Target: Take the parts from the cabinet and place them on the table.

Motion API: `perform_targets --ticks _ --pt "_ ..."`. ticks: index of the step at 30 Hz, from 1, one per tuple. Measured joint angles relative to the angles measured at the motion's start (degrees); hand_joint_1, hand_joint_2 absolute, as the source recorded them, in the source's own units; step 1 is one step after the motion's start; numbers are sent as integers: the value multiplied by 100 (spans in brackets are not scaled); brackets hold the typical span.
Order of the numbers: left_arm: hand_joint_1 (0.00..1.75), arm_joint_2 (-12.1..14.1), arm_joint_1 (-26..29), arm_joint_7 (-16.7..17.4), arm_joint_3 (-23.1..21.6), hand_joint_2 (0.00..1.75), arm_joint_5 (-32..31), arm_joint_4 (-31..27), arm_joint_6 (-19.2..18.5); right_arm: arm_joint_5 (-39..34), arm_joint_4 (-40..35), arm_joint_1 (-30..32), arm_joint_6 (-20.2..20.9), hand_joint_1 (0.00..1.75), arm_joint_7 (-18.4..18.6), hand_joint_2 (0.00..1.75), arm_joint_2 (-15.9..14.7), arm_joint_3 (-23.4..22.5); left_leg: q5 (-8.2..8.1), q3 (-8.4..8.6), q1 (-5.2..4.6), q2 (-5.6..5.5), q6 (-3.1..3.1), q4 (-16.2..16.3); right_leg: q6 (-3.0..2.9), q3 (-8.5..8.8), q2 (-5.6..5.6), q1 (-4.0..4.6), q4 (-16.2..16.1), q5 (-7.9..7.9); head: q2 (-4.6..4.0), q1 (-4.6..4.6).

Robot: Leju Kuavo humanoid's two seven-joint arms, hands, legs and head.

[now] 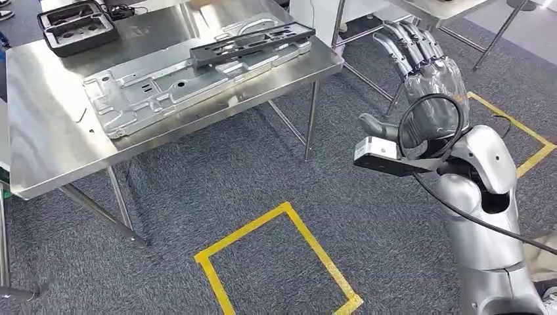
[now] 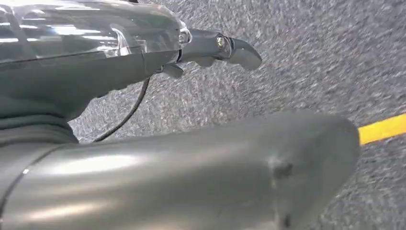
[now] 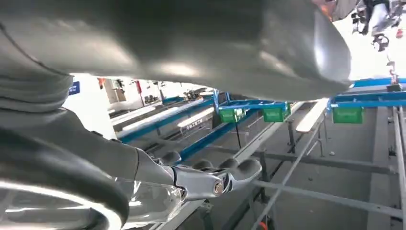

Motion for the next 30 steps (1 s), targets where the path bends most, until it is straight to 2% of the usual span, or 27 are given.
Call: perform_targets --ticks 1,2,3,4,5,6,7,8,9,10,11,12,13,14,15,16,17,18,19,20,21,24,25,26,28,29,30 --pt "0 0 -15 -4 0 0 9 0 -2 -2 9 -17 22 0 0 0 9 7 231 161 8 1 -4 -97 11 -88 0 -1 3 65 0 0" --pt "0 0 -26 -7 0 0 9 0 -15 -7 17 -31 37 0 2 0 11 13 441 414 20 2 -5 -379 34 -168 2 -4 11 130 0 0" --pt "0 0 -42 -9 0 0 11 0 -33 -9 20 -40 44 0 0 0 11 20 525 784 34 2 -2 -861 65 -243 4 -6 25 189 0 -4" --pt "0 0 -59 -9 0 0 9 0 -48 -11 20 -45 44 0 0 0 11 20 392 1221 42 0 14 -1433 104 -288 5 1 51 235 0 -4" --pt "0 0 -73 -9 -2 0 9 -2 -48 -13 20 -52 44 0 -6 0 11 17 210 1549 7 -3 17 -2004 135 -323 1 22 88 265 0 2" --pt "0 0 -80 -9 -2 0 9 0 -48 -15 20 -60 39 0 -15 0 11 17 114 1596 0 -8 30 -2135 170 -344 -10 18 77 346 0 7" --pt "0 0 -78 -9 -2 0 9 0 -50 -13 20 -74 39 0 -17 0 11 24 155 1536 -20 -23 39 -2099 206 -321 -14 19 68 400 0 9" --pt "0 0 -65 0 0 0 9 0 -48 -15 20 -69 39 0 -22 0 13 26 193 1499 -45 -26 75 -2066 251 -330 -15 15 49 459 0 2" --pt "0 -2 -44 15 0 0 9 2 -48 -15 24 -56 39 0 -17 0 11 24 281 1458 17 -7 148 -2113 282 -361 0 23 61 449 0 7" --pt "0 -11 -43 37 0 0 2 2 -48 -15 30 -45 37 0 -15 0 11 15 343 1393 0 25 187 -2105 299 -413 10 -2 142 238 0 15" --pt "0 -11 -44 44 0 0 0 2 -48 -17 35 -43 37 0 -13 0 9 15 403 1313 -7 32 258 -2100 302 -498 13 -7 407 -107 0 35" --pt "0 -11 -43 46 0 0 -2 2 -48 -28 37 -30 39 0 -7 0 9 17 458 1218 -11 30 271 -2100 312 -638 16 -13 883 -489 0 33" --pt "0 -13 -39 42 0 0 -2 2 -48 -52 39 -11 43 0 0 0 9 17 514 1135 -14 30 282 -2097 319 -777 19 -17 1364 -725 0 35" --pt "0 -13 -36 28 0 0 -2 2 -48 -79 44 9 57 0 2 0 9 15 573 1054 -19 31 282 -2094 324 -844 21 -19 1758 -799 0 35" --pt "0 -15 -32 7 0 0 -2 2 -50 -101 52 25 65 0 2 0 11 17 625 982 -20 35 279 -2093 328 -827 21 -25 1917 -708 0 37" --pt "0 -15 -32 -15 0 0 -7 2 -50 -122 61 34 68 0 0 0 11 20 675 913 -20 38 269 -2090 325 -713 21 -26 1873 -487 0 35" --pt "0 -15 -32 -35 0 0 -13 2 -48 -127 70 33 72 0 0 0 11 22 719 853 -19 38 253 -2086 319 -517 21 -28 1634 -259 0 35" --pt "0 -18 -32 -57 -2 0 -13 2 -50 -129 72 29 72 0 0 0 11 24 758 804 -16 35 231 -2082 314 -174 21 -30 1162 -91 0 37" --pt "0 -24 -32 -72 -2 0 -13 2 -48 -129 72 23 72 0 0 0 11 28 787 782 -17 27 201 -2076 306 211 21 -30 601 -88 0 37" --pt "0 -24 -37 -81 -2 0 -11 2 -50 -129 72 4 72 0 -2 0 15 39 806 736 -48 26 170 -2066 287 540 25 22 163 -264 0 39" --pt "0 -28 -37 -90 -2 0 -11 2 -48 -133 72 -1 70 0 -4 0 17 48 851 727 -49 27 131 -2062 267 613 29 35 2 -347 0 28" --pt "0 -28 -29 -114 -2 0 -7 2 -48 -133 87 4 72 0 -2 0 42 70 932 635 -73 25 40 -2036 237 547 29 31 -58 -373 0 33" --pt "0 -28 -32 -118 -2 0 2 2 -48 -133 87 1 74 0 2 0 55 79 830 574 -43 19 20 -1962 189 519 18 -66 -85 -363 0 24" --pt "0 -28 -29 -118 0 0 13 2 -48 -136 90 1 79 0 2 0 68 81 617 480 -57 17 9 -1717 144 496 23 -40 -85 -347 0 22" --pt "0 -28 -27 -114 2 0 44 2 -48 -162 92 -3 96 0 2 0 101 85 112 111 -37 17 3 -755 57 458 38 3 -84 -311 0 17" --pt "0 -28 -23 -114 4 0 46 2 -46 -175 96 0 122 0 4 0 109 94 -40 -58 -38 16 0 -306 33 441 56 29 -81 -296 0 17" --pt "0 -28 -16 -111 4 0 50 2 -48 -192 101 5 135 0 18 0 120 109 -52 -120 -37 16 3 -102 17 427 85 47 -77 -285 0 20"
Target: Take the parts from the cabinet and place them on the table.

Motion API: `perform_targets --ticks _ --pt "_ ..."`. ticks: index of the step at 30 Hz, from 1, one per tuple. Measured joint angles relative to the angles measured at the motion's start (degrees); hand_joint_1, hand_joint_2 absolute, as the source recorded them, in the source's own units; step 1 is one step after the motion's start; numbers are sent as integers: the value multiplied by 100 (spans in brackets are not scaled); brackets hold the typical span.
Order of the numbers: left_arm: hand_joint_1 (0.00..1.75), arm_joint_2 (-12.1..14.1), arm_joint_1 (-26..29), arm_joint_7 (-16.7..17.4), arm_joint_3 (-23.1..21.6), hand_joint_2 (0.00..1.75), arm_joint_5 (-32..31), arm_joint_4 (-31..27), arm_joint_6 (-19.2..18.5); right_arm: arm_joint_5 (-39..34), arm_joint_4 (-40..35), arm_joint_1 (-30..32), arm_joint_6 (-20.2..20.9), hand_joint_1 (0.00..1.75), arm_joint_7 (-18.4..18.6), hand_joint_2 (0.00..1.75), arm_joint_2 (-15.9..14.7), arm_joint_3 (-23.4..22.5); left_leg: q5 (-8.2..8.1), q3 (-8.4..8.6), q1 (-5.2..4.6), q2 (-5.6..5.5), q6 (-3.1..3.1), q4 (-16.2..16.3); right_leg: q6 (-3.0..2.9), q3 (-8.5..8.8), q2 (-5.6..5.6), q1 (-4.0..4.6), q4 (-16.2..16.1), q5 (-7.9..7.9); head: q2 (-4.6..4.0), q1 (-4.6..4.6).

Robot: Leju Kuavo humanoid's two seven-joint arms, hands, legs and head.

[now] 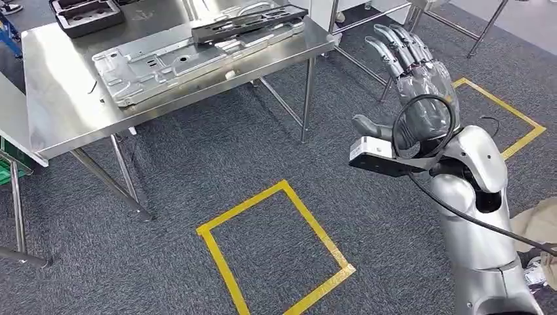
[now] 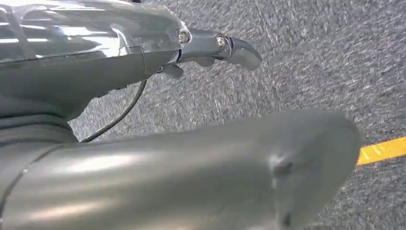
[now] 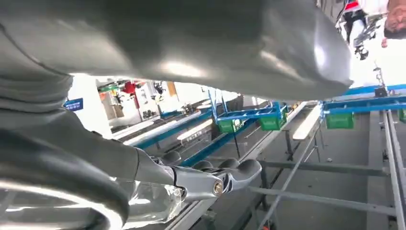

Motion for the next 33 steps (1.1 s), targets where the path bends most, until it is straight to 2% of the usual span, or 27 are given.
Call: perform_targets --ticks 1,3,4,5,6,8,9,10,11,12,14,15,16,18,19,20,21,22,24,25,26,27,29,30,31,32,33 --pt "0 0 9 4 0 0 0 2 0 -22 2 3 9 0 9 0 9 15 111 79 -2 -1 8 -85 -5 -7 41 13 5 4 0 0" --pt "0 -9 13 18 0 0 0 2 0 -39 2 2 22 0 22 0 13 31 585 552 -6 -52 52 -946 -6 -7 144 40 33 4 0 -2" --pt "0 -15 11 28 0 0 0 2 0 -44 0 2 22 0 28 0 15 31 811 820 -12 -186 94 -1482 -4 -5 195 47 53 0 0 0" --pt "0 -13 11 48 2 0 0 0 2 -46 2 16 20 0 31 0 20 31 712 931 10 -506 178 -1682 -3 -69 226 19 59 -3 0 11" --pt "0 -28 23 48 0 0 2 2 7 -46 4 -4 24 0 28 0 20 37 770 939 25 -509 156 -1766 21 -111 297 33 77 19 0 11" --pt "0 -53 45 55 0 0 0 2 7 -50 4 38 20 0 44 0 33 46 766 940 -26 -383 160 -1779 87 -157 416 -45 70 60 0 -15" --pt "0 -55 44 57 2 0 2 2 9 -52 4 31 20 0 44 0 31 41 770 945 -25 -315 166 -1806 123 -176 474 -37 61 82 0 -17" --pt "0 -79 31 48 2 0 2 4 7 -52 2 24 15 0 44 0 11 26 751 1015 60 -231 205 -2003 136 -218 486 27 91 27 0 -24" --pt "0 -79 12 37 2 0 7 -4 9 -55 2 2 6 0 44 0 6 9 767 1020 51 -175 230 -2010 159 -314 273 40 237 -89 0 18" --pt "0 -87 10 24 2 0 9 -4 7 -57 7 -35 6 0 46 0 4 9 767 1014 56 -106 238 -2011 179 -495 170 26 608 -297 0 52" --pt "0 -87 17 15 4 0 11 -4 0 -63 11 -19 7 0 44 0 9 15 759 1013 56 46 242 -2007 210 -955 96 -28 1552 -643 0 61" --pt "0 -96 17 0 4 0 24 -2 0 -63 20 -8 13 0 46 0 9 17 757 1010 60 117 241 -2004 226 -1107 78 -54 1830 -681 0 57" --pt "0 -98 16 -13 4 0 28 -2 -2 -63 20 -8 13 0 46 0 9 17 755 1014 65 188 238 -2004 253 -1124 59 -80 1828 -598 0 59" --pt "0 -101 4 -31 4 0 42 -2 -13 -66 20 -35 13 0 46 0 9 15 725 1033 100 315 192 -1985 302 -767 -19 -131 1065 -101 0 59" --pt "0 -101 1 -35 4 0 44 -2 -20 -66 20 -53 13 0 46 0 9 15 697 1042 116 369 149 -1957 332 -481 -155 -147 496 177 0 59" --pt "0 -94 -2 -46 4 0 46 -9 -17 -66 20 -74 13 0 46 0 9 17 667 1037 91 411 101 -1934 399 -339 -474 -129 194 161 0 72" --pt "0 -96 -1 -46 4 0 50 -15 -20 -68 22 -128 22 0 46 0 13 31 653 999 51 447 73 -1873 369 -306 -490 -29 115 149 0 112" --pt "0 -98 4 -48 4 0 50 -17 -19 -76 22 -118 22 0 46 0 15 31 660 1001 14 496 62 -1881 308 -357 -443 -70 159 149 0 70" --pt "0 -101 5 -44 7 0 55 -17 -17 -76 26 -94 22 0 50 0 15 28 659 1017 29 635 58 -1884 254 -402 -305 -61 184 156 0 48" --pt "0 -107 0 -39 7 0 55 -17 -17 -76 26 -102 22 0 50 0 15 26 604 1012 71 610 14 -1863 177 -397 -245 -67 166 178 0 44" --pt "0 -107 -4 -35 7 0 55 -20 -17 -79 26 -132 22 0 50 0 15 24 447 969 105 318 16 -1713 121 -399 -185 -69 166 190 0 46" --pt "0 -107 2 -31 4 0 55 -20 -17 -81 26 -146 22 0 50 0 15 28 230 833 99 153 29 -1380 82 -400 -136 -65 167 196 0 37" --pt "0 -107 21 -22 7 0 59 -20 -17 -83 26 -139 26 0 52 0 26 35 -213 390 67 29 35 -376 24 -409 -6 -39 169 207 0 39" --pt "0 -107 28 -20 7 0 59 -17 -17 -83 28 -133 28 0 52 0 28 39 -301 222 57 7 44 -19 11 -415 66 -17 169 216 0 39" --pt "0 -107 31 -20 7 0 59 -17 -17 -83 31 -135 31 0 55 0 31 48 -254 173 48 -1 69 61 2 -416 148 2 171 222 0 39" --pt "0 -107 30 -20 7 0 59 -20 -17 -83 31 -137 31 0 55 0 33 50 -82 272 35 -6 104 -148 0 -413 235 15 173 224 0 42" --pt "0 -107 29 -20 7 0 59 -20 -17 -83 31 -139 31 0 59 0 33 50 172 476 22 -32 145 -590 -2 -408 319 26 177 228 0 39"
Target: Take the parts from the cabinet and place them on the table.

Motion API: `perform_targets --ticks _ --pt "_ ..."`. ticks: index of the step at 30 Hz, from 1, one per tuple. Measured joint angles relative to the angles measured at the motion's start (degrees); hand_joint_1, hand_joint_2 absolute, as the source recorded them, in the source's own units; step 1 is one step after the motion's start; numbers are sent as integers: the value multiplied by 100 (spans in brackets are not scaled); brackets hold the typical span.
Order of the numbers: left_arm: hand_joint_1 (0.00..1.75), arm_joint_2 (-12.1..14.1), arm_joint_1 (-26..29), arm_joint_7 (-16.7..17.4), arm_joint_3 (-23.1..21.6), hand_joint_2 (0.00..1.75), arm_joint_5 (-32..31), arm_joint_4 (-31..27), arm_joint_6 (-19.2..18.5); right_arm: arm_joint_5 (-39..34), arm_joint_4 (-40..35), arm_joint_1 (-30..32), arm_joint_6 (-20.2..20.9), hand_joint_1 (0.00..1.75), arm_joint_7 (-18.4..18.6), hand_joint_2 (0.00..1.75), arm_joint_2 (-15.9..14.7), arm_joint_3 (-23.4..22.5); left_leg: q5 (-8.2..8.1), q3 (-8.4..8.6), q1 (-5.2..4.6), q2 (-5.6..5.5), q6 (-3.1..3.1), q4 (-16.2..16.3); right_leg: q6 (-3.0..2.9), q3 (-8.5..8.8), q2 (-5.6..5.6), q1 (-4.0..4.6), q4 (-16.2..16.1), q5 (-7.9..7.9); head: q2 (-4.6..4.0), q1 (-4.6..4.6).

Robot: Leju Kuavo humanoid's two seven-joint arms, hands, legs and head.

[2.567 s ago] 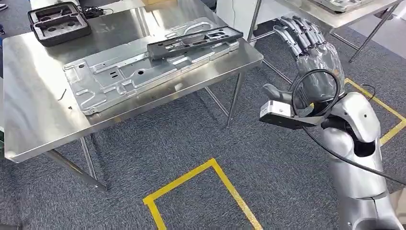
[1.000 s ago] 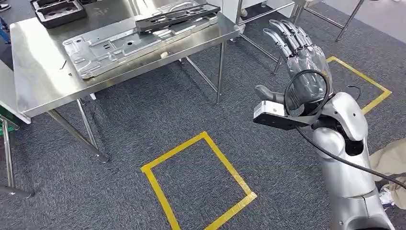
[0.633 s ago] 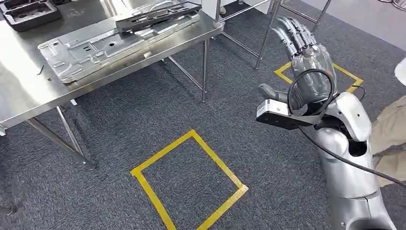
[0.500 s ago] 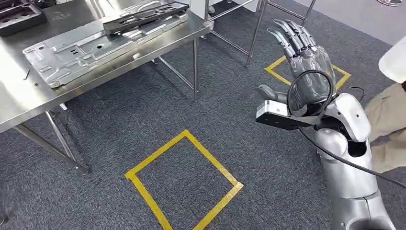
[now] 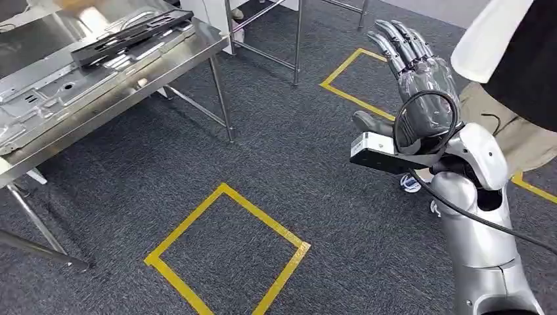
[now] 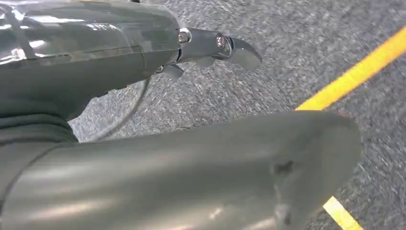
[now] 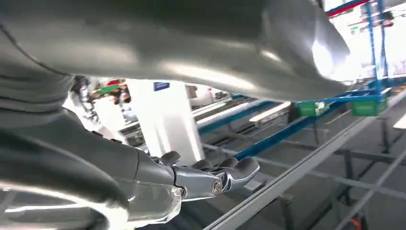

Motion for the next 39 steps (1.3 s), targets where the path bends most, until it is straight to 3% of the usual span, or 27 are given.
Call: perform_targets --ticks 1,2,3,6,7,9,11,13,14,16,17,18,19,22,23,24,25,27,28,29,31,32,33,36,37,38,39 --pt "0 0 0 0 0 0 0 0 0 0 0 -3 0 0 0 0 0 0 274 263 -5 -124 49 -553 3 9 81 7 3 2 0 0" --pt "0 0 0 -2 0 0 0 0 0 0 0 -6 0 0 0 0 0 0 446 463 -8 -383 103 -994 6 9 147 5 6 4 0 0" --pt "0 4 4 0 2 0 0 -2 0 -2 0 -23 0 0 0 0 2 0 401 510 18 -565 125 -1092 30 -22 206 46 29 14 0 2" --pt "0 4 0 -11 4 0 2 -2 0 -4 4 -36 7 0 13 0 11 7 397 514 -17 -382 108 -1139 133 -97 410 -34 14 79 0 8" --pt "0 -4 -5 -24 4 0 2 -2 0 -4 4 -42 7 0 22 0 7 2 436 524 20 -297 138 -1197 170 -129 484 23 21 93 0 7" --pt "0 -7 -15 -42 4 0 2 -4 0 2 4 -66 9 0 42 0 9 -2 464 533 17 -130 181 -1233 207 -281 -68 31 337 -184 0 61" --pt "0 -4 4 -44 4 0 0 -4 0 2 4 -56 9 0 46 0 22 7 462 527 -1 49 191 -1232 234 -671 -212 -22 1226 -623 0 61" --pt "0 -2 6 -44 7 0 0 -4 0 4 9 -26 9 0 48 0 26 9 457 519 -2 234 189 -1229 272 -923 -247 -78 1794 -753 0 63" --pt "0 -2 3 -44 4 0 0 -4 0 4 11 -26 9 0 48 0 26 11 453 520 -2 312 185 -1228 296 -853 -267 -106 1676 -636 0 63" --pt "0 -2 -7 -44 4 0 -11 -4 0 4 11 -29 9 0 50 0 26 11 431 539 3 457 161 -1224 321 -378 -376 -140 805 -193 0 61" --pt "0 -2 -12 -44 4 0 -17 -4 0 4 11 -33 7 0 50 0 26 9 413 557 2 511 133 -1221 323 -90 -562 -144 293 3 0 63" --pt "0 0 -14 -46 4 0 -18 -7 0 4 11 -55 7 0 50 0 26 9 392 556 -37 566 98 -1213 358 44 -793 -67 59 -72 0 70" --pt "0 2 -17 -48 4 0 -17 -7 0 7 9 -67 4 0 50 0 35 24 393 532 -58 621 70 -1199 288 40 -759 -33 24 -60 0 55" --pt "0 0 -24 -50 4 0 -26 -4 0 15 11 -46 4 0 57 0 33 22 395 554 -54 808 20 -1206 199 -19 -558 -5 17 -28 0 41" --pt "0 2 -39 -52 -2 0 -37 -6 -2 15 5 -44 4 0 55 0 35 20 307 540 -4 674 -25 -1153 135 1 -498 -79 -16 0 0 41" --pt "0 2 -38 -59 -2 0 -41 -4 -2 15 2 -75 -2 0 50 0 33 20 145 467 12 363 -20 -945 79 -4 -447 -64 -16 4 0 44" --pt "0 2 -30 -59 -2 0 -53 -4 -2 13 2 -87 -2 0 50 0 35 24 -98 295 23 179 -20 -518 23 -4 -398 -59 -16 10 0 31" --pt "0 2 -9 -55 0 0 -57 -4 -2 13 2 -78 -2 0 52 0 52 42 -489 -145 9 31 -27 454 2 -14 -256 -42 -15 21 0 31" --pt "0 2 -1 -52 -2 0 -61 -4 -2 13 2 -75 -2 0 52 0 57 48 -517 -264 10 24 -26 695 -3 -17 -180 -37 -14 26 0 31" --pt "0 2 0 -48 -2 0 -70 -4 -2 13 2 -75 -2 0 52 0 57 48 -413 -243 10 24 -20 641 0 -14 -95 -36 -12 28 0 31" --pt "0 2 -5 -50 -6 0 -87 -4 -13 15 2 -76 -2 0 55 0 57 48 76 144 36 -22 -6 -195 7 -6 78 -39 7 32 0 31" --pt "0 2 -5 -50 -7 0 -94 -4 -28 15 2 -82 -2 0 55 0 59 48 316 379 65 -198 -2 -705 14 -10 154 -41 34 29 0 31" --pt "0 7 -2 -50 -7 0 -103 -4 -33 15 2 -88 -2 0 55 0 61 48 321 508 92 -548 3 -979 33 -43 213 -36 58 25 0 35" --pt "0 9 -1 -48 -7 0 -105 -4 -37 20 2 -110 0 0 59 0 68 44 331 503 57 -397 9 -1039 153 -142 445 -62 68 86 0 35" --pt "0 9 -10 -50 -9 0 -105 -4 -35 20 2 -109 0 0 61 0 68 35 350 507 41 -329 42 -1051 196 -161 508 -77 52 113 0 39" --pt "0 9 -28 -50 -9 0 -105 -4 -37 20 2 -108 0 0 61 0 55 20 396 509 94 -224 109 -1110 218 -210 486 -43 78 90 0 39" --pt "0 9 -39 -52 -9 175 -105 -4 -37 20 2 -124 2 0 61 0 48 -9 407 518 69 -154 128 -1134 224 -280 121 -14 207 -12 0 55"
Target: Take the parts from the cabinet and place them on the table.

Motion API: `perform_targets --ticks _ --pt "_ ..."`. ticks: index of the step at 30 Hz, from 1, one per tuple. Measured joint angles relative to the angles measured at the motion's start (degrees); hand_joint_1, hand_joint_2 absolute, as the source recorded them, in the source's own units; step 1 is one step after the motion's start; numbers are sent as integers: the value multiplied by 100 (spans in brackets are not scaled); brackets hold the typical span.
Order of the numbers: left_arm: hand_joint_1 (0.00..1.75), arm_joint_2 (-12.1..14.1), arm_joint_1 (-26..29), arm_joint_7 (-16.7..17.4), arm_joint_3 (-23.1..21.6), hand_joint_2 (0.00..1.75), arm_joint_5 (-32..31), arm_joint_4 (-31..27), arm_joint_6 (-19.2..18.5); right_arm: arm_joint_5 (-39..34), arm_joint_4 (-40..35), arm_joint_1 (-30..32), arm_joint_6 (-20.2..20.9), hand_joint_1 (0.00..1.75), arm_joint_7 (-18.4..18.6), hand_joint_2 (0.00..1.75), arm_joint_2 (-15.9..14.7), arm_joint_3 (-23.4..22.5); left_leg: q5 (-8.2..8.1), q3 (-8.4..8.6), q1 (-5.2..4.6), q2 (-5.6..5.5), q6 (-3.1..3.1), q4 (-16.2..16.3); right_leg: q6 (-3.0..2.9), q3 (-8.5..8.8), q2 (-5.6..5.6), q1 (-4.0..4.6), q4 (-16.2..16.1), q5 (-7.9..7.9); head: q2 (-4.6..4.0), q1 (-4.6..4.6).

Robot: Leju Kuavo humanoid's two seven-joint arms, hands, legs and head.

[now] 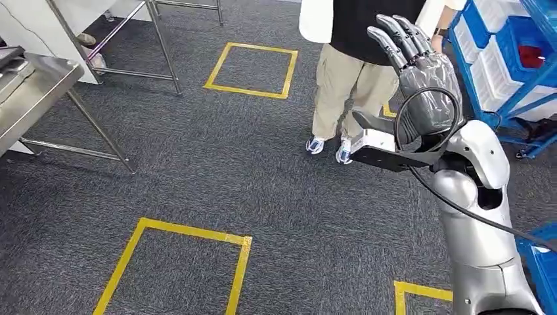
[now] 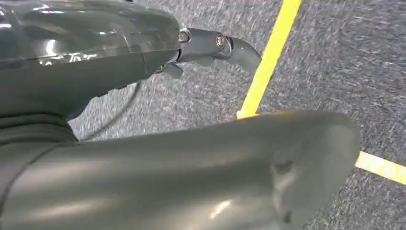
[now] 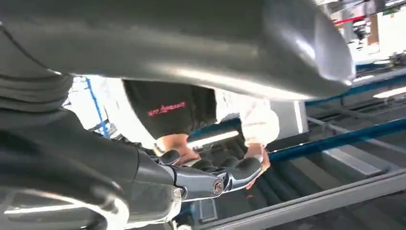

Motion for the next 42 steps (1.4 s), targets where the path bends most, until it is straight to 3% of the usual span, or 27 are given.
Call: perform_targets --ticks 1,3,5,7,8,9,10,14,16,17,19,20,21,23,24,25,29,30,31,32,34,35,37,39,40,41,42 --pt "0 -2 1 -2 0 175 0 0 -4 0 0 -36 5 0 2 0 -2 0 2 -2 -12 80 21 0 5 -137 -208 2 308 -193 0 55" --pt "0 0 23 9 2 175 13 0 -9 -2 2 -36 11 0 4 0 -2 9 -8 -7 -37 280 35 0 16 -574 -338 -37 1269 -611 0 63" --pt "0 0 19 11 4 175 28 0 -9 -2 9 -19 13 0 7 0 -2 9 -18 -11 -41 454 35 1 30 -748 -379 -65 1630 -639 0 61" --pt "0 0 6 11 2 175 28 0 -13 -2 11 -26 11 0 7 0 -2 7 -39 3 -41 608 19 2 34 -391 -453 -92 959 -243 0 65" --pt "0 0 4 11 2 175 28 0 -15 -2 11 -40 13 0 7 0 -2 6 -56 22 -40 675 -5 2 32 -84 -597 -92 397 -8 0 65" --pt "0 0 3 11 2 175 28 0 -15 -2 11 -56 11 0 7 0 -2 4 -76 44 -50 729 -36 2 42 132 -894 -79 -41 47 0 63" --pt "0 2 1 9 2 175 31 0 -15 -2 11 -82 11 0 7 0 2 11 -96 29 -99 784 -70 21 37 226 -1026 61 -143 -13 0 72" --pt "0 -2 -3 11 2 175 35 2 -20 -2 9 -68 11 0 7 0 0 2 -134 100 -85 1055 -160 -15 -87 189 -721 34 -144 14 0 37" --pt "0 -4 -17 11 2 175 35 2 -33 0 4 -115 11 0 0 0 2 4 -386 -20 -37 454 -170 350 -174 205 -605 -14 -163 24 0 37" --pt "0 -4 -7 11 2 175 35 2 -37 0 4 -119 11 0 4 0 4 7 -615 -231 -31 282 -167 803 -229 207 -544 -12 -163 26 0 8" --pt "0 -4 25 13 2 175 35 2 -44 0 4 -88 13 0 0 0 33 20 -955 -698 -55 171 -170 1733 -248 204 -370 6 -161 30 0 0" --pt "0 -4 35 18 4 175 35 4 -44 0 4 -78 13 0 0 0 37 31 -952 -830 -54 169 -163 1935 -253 204 -284 17 -160 32 0 0" --pt "0 -4 37 18 4 175 35 4 -44 0 7 -77 13 0 0 0 37 42 -809 -823 -52 169 -155 1831 -251 205 -188 20 -153 33 0 0" --pt "0 -4 29 18 4 175 35 4 -44 0 7 -84 13 0 2 0 39 55 -267 -499 -43 108 -140 997 -248 208 -21 19 -127 31 0 -2" --pt "0 -2 27 15 4 175 35 2 -46 0 7 -84 13 0 2 0 39 57 0 -294 -18 -139 -133 486 -236 199 54 15 -110 23 0 -2" --pt "0 -2 34 15 4 175 37 4 -46 0 7 -95 13 0 2 0 41 57 5 -196 10 -419 -116 255 -214 171 112 47 -79 16 0 0" --pt "0 -2 23 20 4 175 37 4 -57 2 9 -100 15 0 9 0 44 55 15 -160 -36 -177 -56 144 -80 77 399 -16 -97 83 0 6" --pt "0 -15 4 22 2 175 37 7 -61 0 9 -91 15 0 7 0 28 48 52 -143 5 -77 1 89 -60 29 295 6 -60 43 0 9" --pt "0 -15 -1 9 2 175 37 4 -61 2 9 -116 15 0 11 0 24 37 58 -128 -13 -7 22 66 -43 -53 -18 44 118 -87 0 55" --pt "0 -15 2 11 4 175 37 4 -61 0 11 -141 13 0 15 0 28 37 57 -129 -26 80 32 63 -36 -237 -196 38 504 -293 0 76" --pt "0 -15 23 11 4 175 37 4 -59 2 11 -106 15 0 22 0 33 59 45 -131 -41 263 47 64 -23 -674 -328 1 1397 -636 0 78" --pt "0 -15 22 11 7 175 42 4 -59 2 13 -81 15 0 26 0 33 59 35 -132 -41 351 50 65 -19 -799 -354 -18 1630 -669 0 78" --pt "0 -15 16 11 4 175 44 4 -61 2 15 -73 15 0 31 0 33 59 11 -119 -41 512 40 65 -6 -640 -409 -53 1297 -387 0 81" --pt "0 -17 11 11 4 175 44 4 -61 2 15 -85 15 0 33 0 30 57 -26 -76 -37 649 2 65 -6 -94 -612 -58 282 64 0 83" --pt "0 -15 10 11 4 175 44 4 -61 2 15 -89 15 0 33 0 33 57 -50 -53 -59 702 -35 63 22 95 -909 -15 -45 34 0 83" --pt "0 -15 7 11 4 175 44 4 -61 4 15 -107 15 0 35 0 35 66 -71 -65 -95 748 -70 81 -1 153 -887 79 -116 18 0 89" --pt "0 -15 11 11 4 175 44 2 -59 9 15 -102 15 0 35 0 39 66 -68 -52 -97 811 -82 64 -13 129 -839 68 -95 17 0 76"
